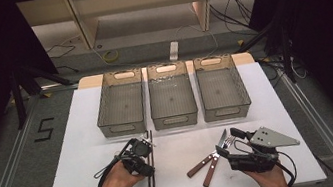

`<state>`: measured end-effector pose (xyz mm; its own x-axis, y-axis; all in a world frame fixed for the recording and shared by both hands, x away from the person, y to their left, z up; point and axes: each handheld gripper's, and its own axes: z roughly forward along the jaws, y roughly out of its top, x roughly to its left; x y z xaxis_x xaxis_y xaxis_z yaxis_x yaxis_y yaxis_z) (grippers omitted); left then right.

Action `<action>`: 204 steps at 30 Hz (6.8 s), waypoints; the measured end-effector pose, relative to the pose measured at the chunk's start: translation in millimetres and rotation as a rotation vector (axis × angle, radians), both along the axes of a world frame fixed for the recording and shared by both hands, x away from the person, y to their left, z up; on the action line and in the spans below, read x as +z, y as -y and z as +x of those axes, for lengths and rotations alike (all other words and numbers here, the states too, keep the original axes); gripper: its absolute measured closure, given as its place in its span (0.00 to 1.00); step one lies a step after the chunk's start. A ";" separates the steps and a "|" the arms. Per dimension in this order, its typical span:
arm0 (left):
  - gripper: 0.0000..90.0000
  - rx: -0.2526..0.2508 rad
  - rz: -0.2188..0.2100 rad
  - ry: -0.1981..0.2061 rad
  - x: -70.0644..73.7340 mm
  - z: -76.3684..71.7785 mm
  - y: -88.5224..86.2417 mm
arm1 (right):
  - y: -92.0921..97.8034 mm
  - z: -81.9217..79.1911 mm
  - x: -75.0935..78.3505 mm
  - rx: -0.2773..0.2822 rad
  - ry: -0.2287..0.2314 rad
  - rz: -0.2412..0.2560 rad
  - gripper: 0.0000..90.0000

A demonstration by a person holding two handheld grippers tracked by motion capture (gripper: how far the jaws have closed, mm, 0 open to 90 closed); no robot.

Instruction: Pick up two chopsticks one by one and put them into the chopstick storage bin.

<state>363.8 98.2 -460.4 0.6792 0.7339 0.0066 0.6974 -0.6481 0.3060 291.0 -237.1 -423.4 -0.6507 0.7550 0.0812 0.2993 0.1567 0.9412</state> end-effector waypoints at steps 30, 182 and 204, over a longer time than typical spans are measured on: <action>0.80 -0.013 0.044 -0.059 -0.4 2.5 -13.3 | 0.3 -0.6 0.4 0.005 0.002 -0.002 0.27; 0.94 0.208 -0.412 0.482 139.6 105.5 -84.2 | -1.5 -2.0 -0.8 0.024 0.012 0.011 0.27; 0.94 0.316 -0.363 0.517 102.3 137.0 -98.1 | -2.0 -2.0 -1.4 0.031 0.008 0.010 0.27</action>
